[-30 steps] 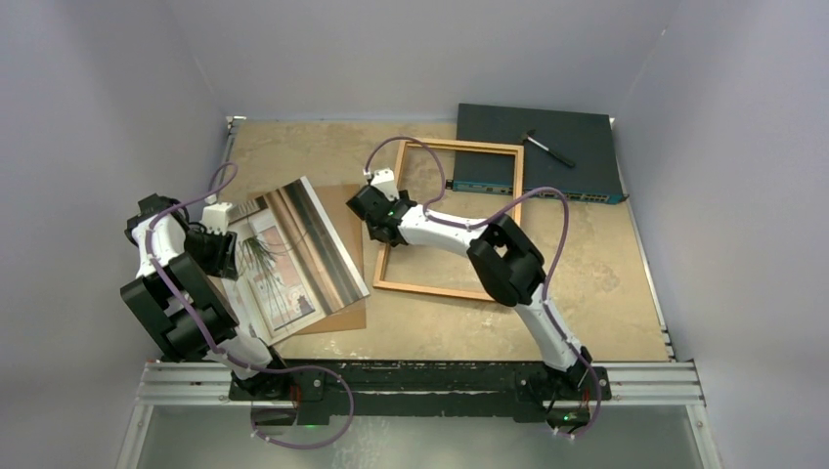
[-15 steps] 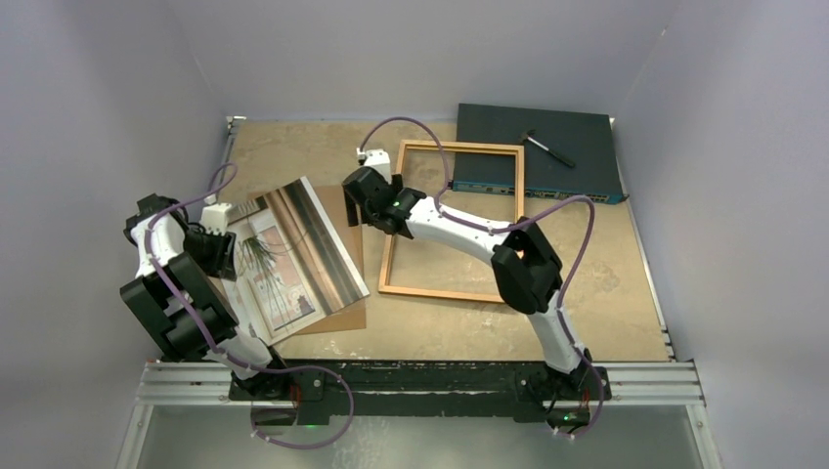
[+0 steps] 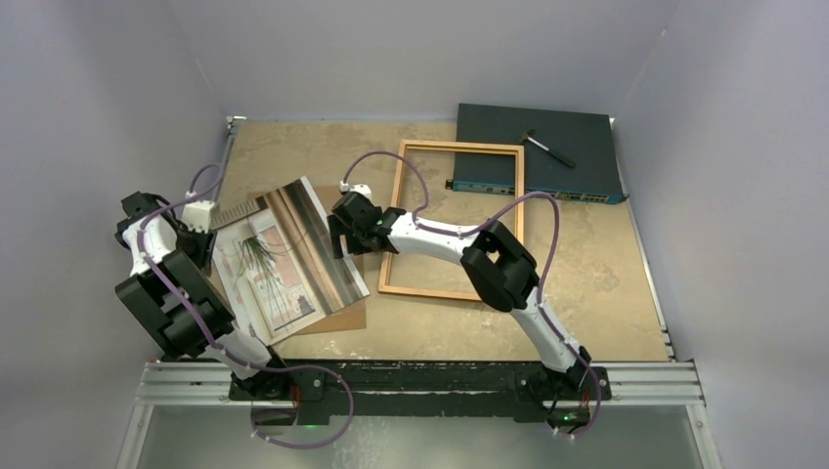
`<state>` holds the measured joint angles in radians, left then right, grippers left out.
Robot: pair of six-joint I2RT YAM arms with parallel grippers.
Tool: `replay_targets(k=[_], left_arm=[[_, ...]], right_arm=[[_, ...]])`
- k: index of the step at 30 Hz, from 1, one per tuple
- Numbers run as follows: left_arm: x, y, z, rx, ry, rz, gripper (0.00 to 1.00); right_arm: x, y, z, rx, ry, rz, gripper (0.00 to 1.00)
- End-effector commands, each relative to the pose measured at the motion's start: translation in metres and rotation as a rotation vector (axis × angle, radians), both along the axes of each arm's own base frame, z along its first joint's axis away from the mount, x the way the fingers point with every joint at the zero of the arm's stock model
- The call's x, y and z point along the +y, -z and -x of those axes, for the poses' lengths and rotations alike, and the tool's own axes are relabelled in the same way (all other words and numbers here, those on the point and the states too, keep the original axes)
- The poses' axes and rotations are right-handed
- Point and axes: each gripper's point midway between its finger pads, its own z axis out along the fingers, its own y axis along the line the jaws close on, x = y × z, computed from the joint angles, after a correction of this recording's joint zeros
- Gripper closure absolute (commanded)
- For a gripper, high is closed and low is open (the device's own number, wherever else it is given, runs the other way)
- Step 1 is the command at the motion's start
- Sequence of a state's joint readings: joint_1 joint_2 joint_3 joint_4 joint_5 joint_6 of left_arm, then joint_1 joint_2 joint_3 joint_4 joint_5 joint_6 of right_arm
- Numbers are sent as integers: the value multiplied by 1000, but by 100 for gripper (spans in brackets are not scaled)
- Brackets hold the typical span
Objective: Put the photo into the frame
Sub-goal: Adjust the photo frame item at the center of the board.
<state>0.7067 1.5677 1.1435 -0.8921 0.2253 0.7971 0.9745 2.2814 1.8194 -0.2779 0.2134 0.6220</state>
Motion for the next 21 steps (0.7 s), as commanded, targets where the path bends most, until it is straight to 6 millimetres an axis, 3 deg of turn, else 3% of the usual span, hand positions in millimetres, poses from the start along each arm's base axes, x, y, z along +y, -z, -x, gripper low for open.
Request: replay_targets(k=[1,11,21], left_arm=[[43,12,1,2,-54,-184,62],[50,45,4,27,-82,-211,64],[53,61,-7,5,-124,-186,65]], right_arm=[[4,-6,4,37,2,-31,13],[17,8,33,180,-62,-112,13],[43,-1,44,267,-97,-226,13]])
